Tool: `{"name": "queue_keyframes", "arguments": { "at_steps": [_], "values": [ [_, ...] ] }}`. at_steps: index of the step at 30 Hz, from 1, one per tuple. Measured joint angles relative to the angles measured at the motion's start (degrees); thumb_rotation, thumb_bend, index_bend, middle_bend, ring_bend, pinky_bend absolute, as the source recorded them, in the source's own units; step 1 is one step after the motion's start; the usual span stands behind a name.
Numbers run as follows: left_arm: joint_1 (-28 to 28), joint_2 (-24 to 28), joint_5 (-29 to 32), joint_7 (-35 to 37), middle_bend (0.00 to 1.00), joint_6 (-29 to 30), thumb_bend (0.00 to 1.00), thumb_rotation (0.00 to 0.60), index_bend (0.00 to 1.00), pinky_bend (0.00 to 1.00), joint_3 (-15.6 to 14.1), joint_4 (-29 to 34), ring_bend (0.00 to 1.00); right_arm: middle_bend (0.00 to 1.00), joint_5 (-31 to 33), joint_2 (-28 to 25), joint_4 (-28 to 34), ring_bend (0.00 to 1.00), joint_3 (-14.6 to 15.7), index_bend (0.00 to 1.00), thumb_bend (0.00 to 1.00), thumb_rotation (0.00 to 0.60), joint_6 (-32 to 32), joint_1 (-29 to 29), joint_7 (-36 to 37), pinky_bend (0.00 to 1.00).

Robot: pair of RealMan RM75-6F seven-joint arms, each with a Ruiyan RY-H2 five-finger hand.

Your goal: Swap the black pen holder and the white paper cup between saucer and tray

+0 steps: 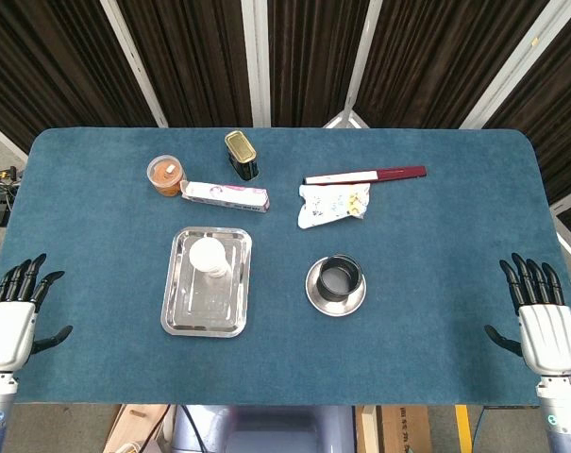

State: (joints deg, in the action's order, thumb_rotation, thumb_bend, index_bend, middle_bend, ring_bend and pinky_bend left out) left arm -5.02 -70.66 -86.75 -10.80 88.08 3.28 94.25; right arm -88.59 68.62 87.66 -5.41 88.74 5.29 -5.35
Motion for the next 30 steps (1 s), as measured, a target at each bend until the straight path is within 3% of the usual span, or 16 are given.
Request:
{"name": "queue_keyframes", "arguments": {
  "at_steps": [11,18,30],
  "values": [
    [0.1,-0.1,-1.2,1.2,0.00,0.8,0.12,0.600,0.20,0.07,-0.2,-0.2,0.00,0.00,2.1,0.6,1.2,0.00,0.1,0.00,0.00,0.600,-1.9,0.2,-2.5,0.00],
    [0.2,0.2,-1.0,3.6,0.00,1.5,0.12,0.600,0.20,0.07,0.4,-0.9,0.00,0.00,1.5,0.1,2.8,0.00,0.8,0.00,0.00,0.600,-2.7,0.3,0.7,0.00],
    [0.6,-0.3,-1.3,2.6,0.00,2.7,0.12,0.600,0.20,0.07,0.6,-1.3,0.00,0.00,-0.6,-2.0,10.2,0.00,1.5,0.00,0.00,0.600,-11.6,5.7,2.5,0.00]
  ]
}}
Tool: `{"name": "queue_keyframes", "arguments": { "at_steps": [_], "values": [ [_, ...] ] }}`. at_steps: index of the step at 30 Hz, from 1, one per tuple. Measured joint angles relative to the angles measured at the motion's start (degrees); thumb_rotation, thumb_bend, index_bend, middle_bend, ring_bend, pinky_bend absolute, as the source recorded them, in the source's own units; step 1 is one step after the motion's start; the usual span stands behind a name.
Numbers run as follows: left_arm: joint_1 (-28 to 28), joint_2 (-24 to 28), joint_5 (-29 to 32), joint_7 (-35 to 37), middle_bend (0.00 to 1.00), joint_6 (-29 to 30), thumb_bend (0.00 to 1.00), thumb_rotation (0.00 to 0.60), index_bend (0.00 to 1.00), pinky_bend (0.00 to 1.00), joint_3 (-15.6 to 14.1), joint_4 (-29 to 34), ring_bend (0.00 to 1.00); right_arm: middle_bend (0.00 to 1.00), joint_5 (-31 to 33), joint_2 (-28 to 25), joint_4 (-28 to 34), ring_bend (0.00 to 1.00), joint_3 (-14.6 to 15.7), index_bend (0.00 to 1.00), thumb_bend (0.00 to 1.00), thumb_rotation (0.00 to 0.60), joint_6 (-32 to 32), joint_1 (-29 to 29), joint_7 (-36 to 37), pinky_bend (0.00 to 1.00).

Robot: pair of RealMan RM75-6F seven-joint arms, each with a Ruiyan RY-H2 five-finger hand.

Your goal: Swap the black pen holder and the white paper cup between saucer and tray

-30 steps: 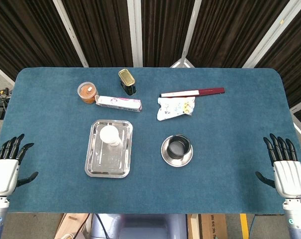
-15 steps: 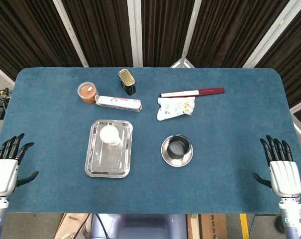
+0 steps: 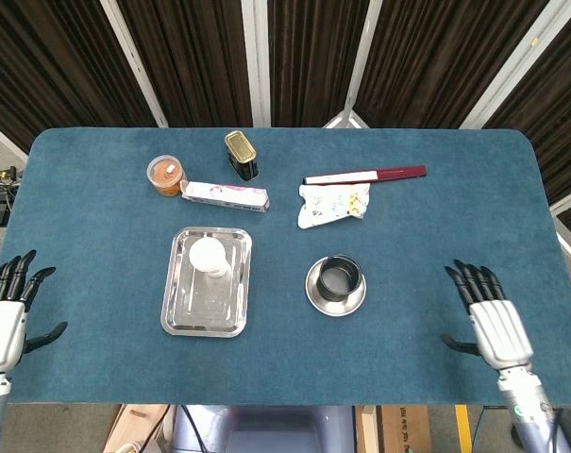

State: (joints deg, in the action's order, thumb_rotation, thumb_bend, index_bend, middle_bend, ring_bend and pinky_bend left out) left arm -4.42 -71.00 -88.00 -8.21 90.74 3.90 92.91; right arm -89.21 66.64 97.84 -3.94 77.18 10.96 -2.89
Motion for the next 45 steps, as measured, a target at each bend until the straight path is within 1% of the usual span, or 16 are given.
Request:
{"name": "queue_keyframes", "arguments": {
  "at_steps": [3,6,9,13,19,26,30,34,39,45],
  "values": [
    [-0.1,-0.1,0.4,-0.6,0.00,-0.4,0.12,0.600,0.20,0.07,0.1,0.0,0.00,0.00,1.2,-0.4,2.8,0.00,-1.2,0.00,0.00,0.600,-4.1,2.8,-1.6,0.00],
    [-0.1,-0.1,0.6,-0.6,0.00,-0.5,0.12,0.600,0.20,0.07,0.2,0.0,0.00,0.00,4.4,-0.5,5.3,0.00,-2.8,0.00,0.00,0.600,-8.8,6.0,-4.3,0.00],
    [-0.1,-0.2,1.1,-0.6,0.00,-0.6,0.12,0.600,0.20,0.07,0.3,0.1,0.00,0.00,8.7,-0.1,7.1,0.00,-4.6,0.00,0.00,0.600,-13.1,9.2,-7.2,0.00],
    [-0.4,-0.3,1.5,-0.9,0.00,-1.2,0.12,0.600,0.20,0.07,0.4,0.0,0.00,0.00,16.0,1.2,8.8,0.00,-6.7,0.00,0.00,0.600,-18.2,13.5,-11.6,0.00],
    [-0.4,-0.2,2.0,-0.7,0.00,-1.3,0.12,0.600,0.20,0.07,0.7,0.0,0.00,0.00,26.2,4.2,9.4,0.00,-9.0,0.00,0.00,0.600,-22.6,19.9,-19.4,0.00],
    [-0.5,0.0,2.5,-0.3,0.00,-1.6,0.12,0.600,0.20,0.07,0.9,-0.1,0.00,0.00,34.1,8.7,8.8,0.00,-9.7,0.00,0.00,0.600,-23.9,26.0,-26.3,0.00],
    [-0.5,0.0,2.6,0.0,0.00,-1.5,0.12,0.600,0.20,0.07,1.0,0.0,0.00,0.04,37.4,10.9,7.8,0.01,-9.8,0.01,0.00,0.600,-24.0,28.7,-28.9,0.00],
    [-0.4,0.0,3.0,0.9,0.00,-1.4,0.12,0.600,0.20,0.07,1.3,0.0,0.00,0.09,40.0,13.3,6.5,0.06,-9.5,0.04,0.00,0.600,-23.3,31.0,-31.2,0.00],
    [-0.3,0.1,3.5,1.8,0.00,-1.3,0.12,0.600,0.20,0.07,1.6,0.1,0.00,0.14,42.1,15.2,4.7,0.12,-9.1,0.08,0.00,0.600,-21.9,32.5,-32.3,0.01],
    [-0.4,0.2,3.9,2.1,0.00,-1.3,0.12,0.600,0.20,0.07,1.9,0.0,0.00,0.22,43.3,16.4,2.8,0.23,-8.5,0.16,0.00,0.600,-20.3,33.5,-33.2,0.09]
  ]
}}
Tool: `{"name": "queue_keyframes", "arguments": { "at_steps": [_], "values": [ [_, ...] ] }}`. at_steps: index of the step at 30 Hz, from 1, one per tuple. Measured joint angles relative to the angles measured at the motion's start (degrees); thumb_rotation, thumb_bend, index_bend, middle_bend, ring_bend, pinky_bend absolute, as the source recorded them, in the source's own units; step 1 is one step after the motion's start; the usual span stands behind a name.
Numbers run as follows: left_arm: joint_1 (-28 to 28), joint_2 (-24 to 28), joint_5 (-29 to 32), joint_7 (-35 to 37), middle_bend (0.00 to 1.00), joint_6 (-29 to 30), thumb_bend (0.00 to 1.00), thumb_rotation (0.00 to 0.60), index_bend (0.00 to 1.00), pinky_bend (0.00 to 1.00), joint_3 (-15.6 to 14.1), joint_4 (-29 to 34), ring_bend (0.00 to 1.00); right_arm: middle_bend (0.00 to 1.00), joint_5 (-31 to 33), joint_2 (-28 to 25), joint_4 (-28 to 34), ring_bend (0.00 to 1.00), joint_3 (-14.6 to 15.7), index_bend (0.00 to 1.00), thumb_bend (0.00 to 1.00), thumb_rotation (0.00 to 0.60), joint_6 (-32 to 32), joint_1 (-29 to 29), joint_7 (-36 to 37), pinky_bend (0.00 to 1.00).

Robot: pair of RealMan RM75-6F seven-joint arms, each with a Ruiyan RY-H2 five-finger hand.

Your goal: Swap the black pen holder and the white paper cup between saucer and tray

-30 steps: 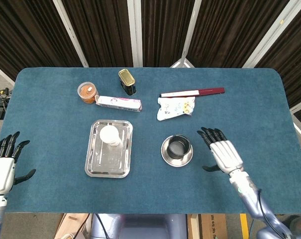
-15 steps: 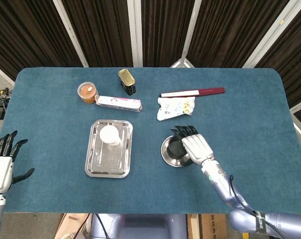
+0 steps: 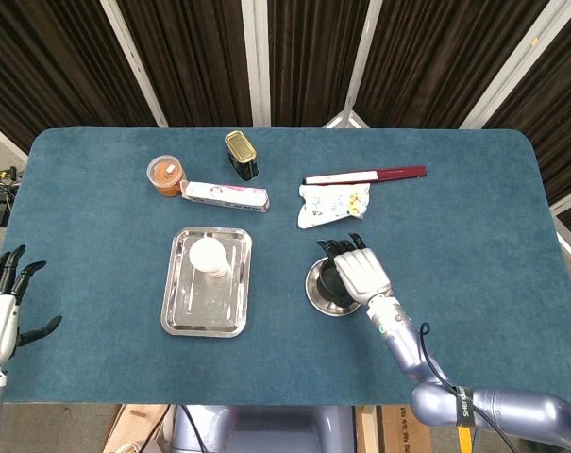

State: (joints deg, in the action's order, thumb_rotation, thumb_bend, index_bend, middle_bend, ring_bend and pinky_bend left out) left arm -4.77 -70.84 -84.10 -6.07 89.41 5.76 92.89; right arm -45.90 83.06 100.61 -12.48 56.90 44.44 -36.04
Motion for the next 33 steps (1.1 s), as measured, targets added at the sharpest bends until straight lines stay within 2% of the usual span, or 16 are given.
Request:
{"name": "queue_keyframes", "arguments": {
  "at_steps": [9,15,19,26,33],
  "values": [
    [-0.1,-0.3,0.2,-0.7,0.00,-0.1,0.12,0.600,0.20,0.07,0.0,0.1,0.00,0.32,0.2,0.4,-1.3,0.37,1.4,0.27,0.00,0.600,1.6,0.7,-0.9,0.22],
    [-0.1,-0.3,0.2,-0.8,0.00,-0.4,0.12,0.600,0.20,0.07,-0.2,0.4,0.00,0.44,-1.7,0.9,-2.2,0.48,2.0,0.43,0.00,0.600,2.5,0.8,-0.5,0.31],
    [-0.1,-0.3,0.3,-0.8,0.00,-0.4,0.12,0.600,0.20,0.07,-0.2,0.4,0.00,0.47,-2.7,1.5,-3.0,0.50,2.1,0.50,0.02,0.600,3.1,1.0,0.0,0.32],
    [-0.1,-0.2,0.6,-0.9,0.00,-0.3,0.12,0.600,0.20,0.07,0.0,0.4,0.00,0.47,-4.4,1.9,-3.2,0.50,1.2,0.51,0.02,0.600,3.8,1.9,0.5,0.33],
    [-0.1,0.0,1.7,-0.5,0.00,-0.7,0.12,0.600,0.20,0.07,0.5,0.2,0.00,0.47,-3.2,1.9,-1.6,0.50,-2.3,0.51,0.02,0.600,3.0,5.3,-0.7,0.33]
  ]
}}
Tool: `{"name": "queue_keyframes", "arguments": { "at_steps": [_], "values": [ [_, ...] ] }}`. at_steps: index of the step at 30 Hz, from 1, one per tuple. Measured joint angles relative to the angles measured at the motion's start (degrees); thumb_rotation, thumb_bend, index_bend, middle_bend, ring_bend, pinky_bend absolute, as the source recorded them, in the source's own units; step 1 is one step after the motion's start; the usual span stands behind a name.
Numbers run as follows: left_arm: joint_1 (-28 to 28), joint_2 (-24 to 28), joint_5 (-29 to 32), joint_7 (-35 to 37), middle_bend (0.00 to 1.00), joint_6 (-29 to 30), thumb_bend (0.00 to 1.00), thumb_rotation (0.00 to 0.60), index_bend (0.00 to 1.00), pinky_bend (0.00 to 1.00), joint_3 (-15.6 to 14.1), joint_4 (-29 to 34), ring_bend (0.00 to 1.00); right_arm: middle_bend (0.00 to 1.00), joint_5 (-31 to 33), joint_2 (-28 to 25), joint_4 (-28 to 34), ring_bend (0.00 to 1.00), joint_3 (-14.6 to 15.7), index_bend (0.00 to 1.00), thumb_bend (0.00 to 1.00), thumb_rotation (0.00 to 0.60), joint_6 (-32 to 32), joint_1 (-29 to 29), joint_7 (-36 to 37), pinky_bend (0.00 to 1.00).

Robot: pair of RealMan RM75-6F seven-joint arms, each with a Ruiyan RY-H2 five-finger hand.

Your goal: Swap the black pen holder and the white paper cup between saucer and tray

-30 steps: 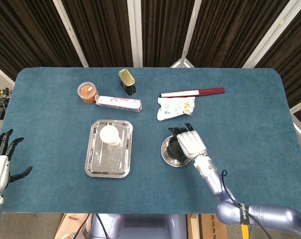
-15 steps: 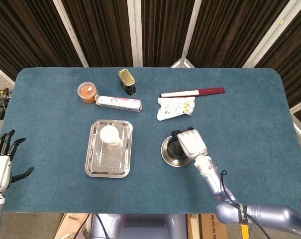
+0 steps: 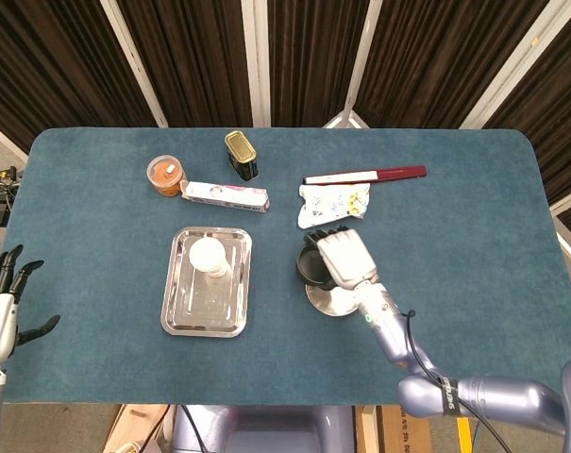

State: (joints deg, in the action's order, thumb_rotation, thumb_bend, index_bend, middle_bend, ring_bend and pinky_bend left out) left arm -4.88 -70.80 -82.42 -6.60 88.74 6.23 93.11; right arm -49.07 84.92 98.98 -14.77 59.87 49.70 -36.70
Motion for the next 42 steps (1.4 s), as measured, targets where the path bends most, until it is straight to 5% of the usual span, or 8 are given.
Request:
{"name": "queue_keyframes", "arguments": {
  "at_steps": [13,27,35,37,42],
  "values": [
    [-0.4,1.2,1.1,1.4,0.00,-1.7,0.12,0.600,0.20,0.07,0.2,-0.2,0.00,0.47,6.3,8.1,-7.5,0.50,-3.9,0.51,0.02,0.600,-4.1,8.8,-1.3,0.33],
    [-0.5,2.1,2.4,2.9,0.00,-2.1,0.12,0.600,0.20,0.07,0.9,-0.3,0.00,0.47,6.2,14.4,-18.3,0.50,-2.3,0.51,0.02,0.600,-6.0,11.9,0.3,0.32],
    [-0.6,1.8,2.8,2.4,0.00,-2.2,0.12,0.600,0.20,0.07,1.0,-0.5,0.00,0.42,6.0,14.0,-19.6,0.42,-1.7,0.51,0.02,0.600,-6.8,12.1,0.6,0.22],
    [-0.6,1.8,2.9,2.3,0.00,-2.1,0.12,0.600,0.20,0.07,1.0,-0.5,0.00,0.38,6.0,13.7,-19.4,0.37,-1.6,0.45,0.02,0.600,-6.9,12.2,0.5,0.19],
    [-0.5,1.7,3.2,2.0,0.00,-2.0,0.12,0.600,0.20,0.07,1.1,-0.5,0.00,0.09,7.5,12.5,-18.4,0.08,-1.3,0.11,0.02,0.600,-7.8,12.3,-0.2,0.01]
  ]
}}
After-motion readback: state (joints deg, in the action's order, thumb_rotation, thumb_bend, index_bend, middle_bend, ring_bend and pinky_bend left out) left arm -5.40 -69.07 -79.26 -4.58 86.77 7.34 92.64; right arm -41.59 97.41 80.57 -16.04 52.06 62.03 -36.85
